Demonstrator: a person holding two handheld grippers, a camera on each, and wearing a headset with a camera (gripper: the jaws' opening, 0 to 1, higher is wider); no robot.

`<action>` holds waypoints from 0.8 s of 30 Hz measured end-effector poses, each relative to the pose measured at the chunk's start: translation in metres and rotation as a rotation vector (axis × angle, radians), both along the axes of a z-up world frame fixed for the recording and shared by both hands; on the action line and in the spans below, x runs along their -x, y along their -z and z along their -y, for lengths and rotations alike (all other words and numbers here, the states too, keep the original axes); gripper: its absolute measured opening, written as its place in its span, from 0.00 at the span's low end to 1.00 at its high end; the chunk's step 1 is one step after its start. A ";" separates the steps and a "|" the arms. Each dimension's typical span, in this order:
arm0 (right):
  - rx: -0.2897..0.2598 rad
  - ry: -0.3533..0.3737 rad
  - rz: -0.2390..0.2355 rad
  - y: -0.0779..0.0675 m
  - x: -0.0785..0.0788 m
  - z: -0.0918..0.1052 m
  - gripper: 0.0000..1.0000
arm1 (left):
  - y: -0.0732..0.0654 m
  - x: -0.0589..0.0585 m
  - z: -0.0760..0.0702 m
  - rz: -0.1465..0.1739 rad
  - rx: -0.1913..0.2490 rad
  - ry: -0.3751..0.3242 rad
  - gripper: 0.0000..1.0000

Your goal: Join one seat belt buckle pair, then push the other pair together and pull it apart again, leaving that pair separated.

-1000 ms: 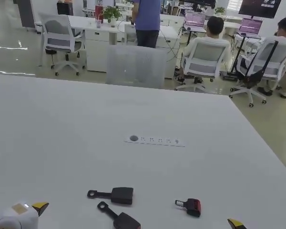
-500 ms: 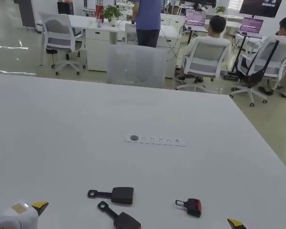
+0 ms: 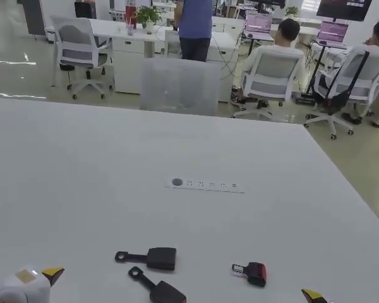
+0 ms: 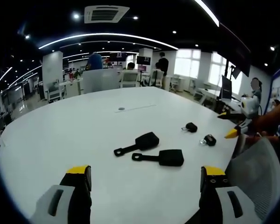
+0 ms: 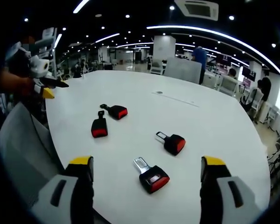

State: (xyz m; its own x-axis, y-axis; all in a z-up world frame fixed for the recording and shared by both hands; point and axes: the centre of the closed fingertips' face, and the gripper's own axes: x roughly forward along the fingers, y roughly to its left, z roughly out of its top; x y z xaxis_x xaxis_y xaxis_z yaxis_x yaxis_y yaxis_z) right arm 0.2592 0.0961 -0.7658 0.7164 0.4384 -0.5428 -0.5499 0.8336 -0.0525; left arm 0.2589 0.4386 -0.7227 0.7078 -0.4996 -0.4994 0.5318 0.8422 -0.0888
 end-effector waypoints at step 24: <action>0.022 -0.035 -0.035 0.013 -0.011 0.001 0.96 | 0.010 -0.021 0.013 -0.011 -0.017 0.056 0.99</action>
State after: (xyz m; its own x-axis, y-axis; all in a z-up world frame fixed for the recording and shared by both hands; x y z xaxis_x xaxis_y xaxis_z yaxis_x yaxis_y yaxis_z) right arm 0.2707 0.0950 -0.7787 0.6813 0.4507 -0.5769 -0.5805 0.8127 -0.0506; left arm 0.2801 0.4255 -0.7326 0.6734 -0.5296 -0.5158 0.5772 0.8126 -0.0808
